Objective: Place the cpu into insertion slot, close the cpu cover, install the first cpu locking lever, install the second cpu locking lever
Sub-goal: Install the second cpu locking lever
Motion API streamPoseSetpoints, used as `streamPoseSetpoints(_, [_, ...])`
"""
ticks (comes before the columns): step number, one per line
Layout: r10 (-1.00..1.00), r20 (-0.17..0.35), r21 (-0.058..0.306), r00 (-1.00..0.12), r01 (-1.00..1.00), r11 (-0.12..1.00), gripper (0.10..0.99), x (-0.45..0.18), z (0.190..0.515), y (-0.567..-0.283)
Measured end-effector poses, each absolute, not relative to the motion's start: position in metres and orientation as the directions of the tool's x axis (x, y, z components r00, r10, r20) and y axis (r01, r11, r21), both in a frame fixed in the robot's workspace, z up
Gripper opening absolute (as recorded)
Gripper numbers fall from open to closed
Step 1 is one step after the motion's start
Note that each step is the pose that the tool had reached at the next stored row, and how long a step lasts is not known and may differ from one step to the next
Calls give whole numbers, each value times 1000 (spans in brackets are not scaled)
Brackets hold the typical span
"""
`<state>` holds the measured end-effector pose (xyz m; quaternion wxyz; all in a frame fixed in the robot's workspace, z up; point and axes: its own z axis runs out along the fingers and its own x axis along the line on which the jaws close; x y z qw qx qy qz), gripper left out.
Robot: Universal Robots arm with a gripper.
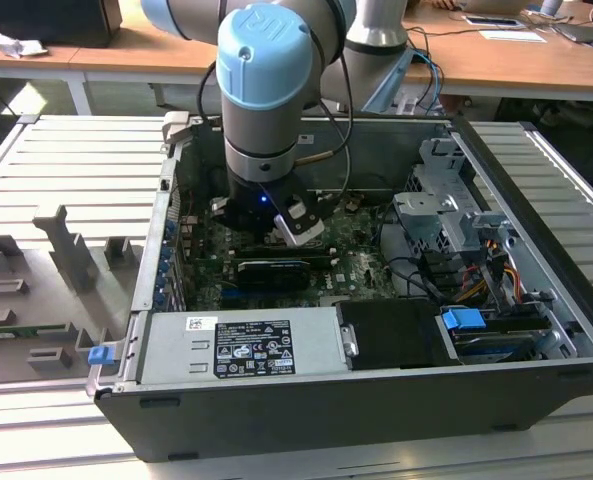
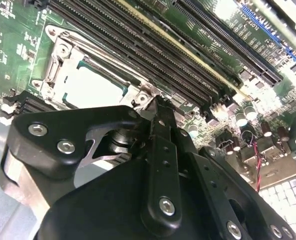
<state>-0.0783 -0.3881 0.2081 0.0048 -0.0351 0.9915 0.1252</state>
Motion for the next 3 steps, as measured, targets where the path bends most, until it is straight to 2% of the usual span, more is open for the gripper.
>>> streamPoseSetpoints(3, [-68,-20,248,-997,-71,966,106,-78,213,-388])
